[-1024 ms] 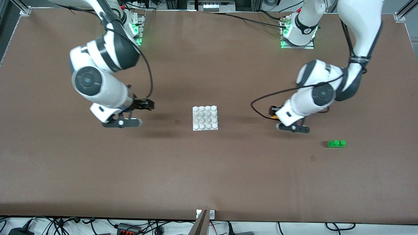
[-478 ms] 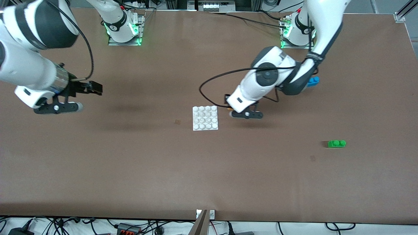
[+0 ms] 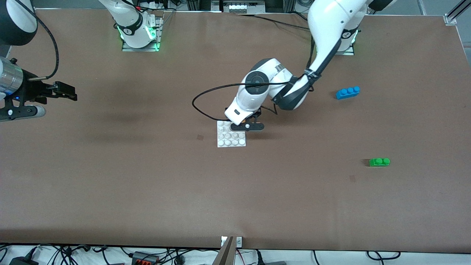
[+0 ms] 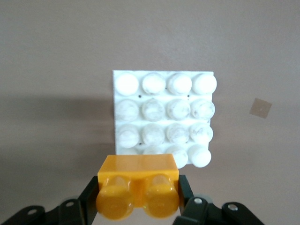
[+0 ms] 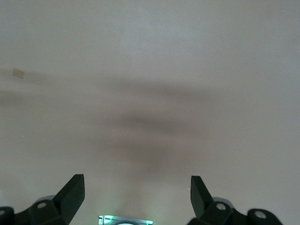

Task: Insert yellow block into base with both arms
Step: 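Lower the yellow brick onto the white base studs with the left gripper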

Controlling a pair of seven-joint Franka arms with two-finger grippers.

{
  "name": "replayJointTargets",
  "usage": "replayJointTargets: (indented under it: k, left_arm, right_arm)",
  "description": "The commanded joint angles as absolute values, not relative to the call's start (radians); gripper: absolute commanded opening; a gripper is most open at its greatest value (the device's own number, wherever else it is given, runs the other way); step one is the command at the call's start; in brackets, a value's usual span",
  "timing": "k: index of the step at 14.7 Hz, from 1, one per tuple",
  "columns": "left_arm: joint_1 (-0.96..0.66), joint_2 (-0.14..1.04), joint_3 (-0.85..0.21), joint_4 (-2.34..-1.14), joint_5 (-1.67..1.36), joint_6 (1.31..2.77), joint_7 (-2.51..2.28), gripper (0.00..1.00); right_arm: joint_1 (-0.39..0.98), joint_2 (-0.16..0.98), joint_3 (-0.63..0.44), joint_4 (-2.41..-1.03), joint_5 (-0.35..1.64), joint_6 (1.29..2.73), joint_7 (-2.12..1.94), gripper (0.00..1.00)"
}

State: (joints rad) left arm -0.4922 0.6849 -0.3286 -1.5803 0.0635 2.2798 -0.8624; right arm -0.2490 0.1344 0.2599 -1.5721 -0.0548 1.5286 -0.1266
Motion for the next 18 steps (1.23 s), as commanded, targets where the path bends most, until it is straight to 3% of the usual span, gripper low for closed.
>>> replayJointTargets:
  k: [1, 5, 8, 18]
  left_arm:
    - [-0.58, 0.735, -0.259, -1.487, 0.094, 2.275, -0.899, 0.16]
    - [-0.643, 0.79, -0.189, -1.414, 0.1, 2.278, -0.899, 0.16]
    - [-0.646, 0.802, -0.189, -1.416, 0.17, 2.327, -0.902, 0.16]
    - [-0.683, 0.833, -0.158, -1.413, 0.175, 2.33, -0.922, 0.17]
  right_arm:
    - [-0.256, 0.13, 0.273, -1.568, -0.058, 1.523, -0.146, 1.0]
    - [-0.205, 0.103, 0.241, -1.575, -0.064, 1.519, -0.186, 1.0]
    - [-0.033, 0.094, 0.051, -1.583, -0.066, 1.506, -0.169, 1.0]
    - [0.028, 0.054, -0.018, -1.634, -0.055, 1.591, -0.155, 1.0]
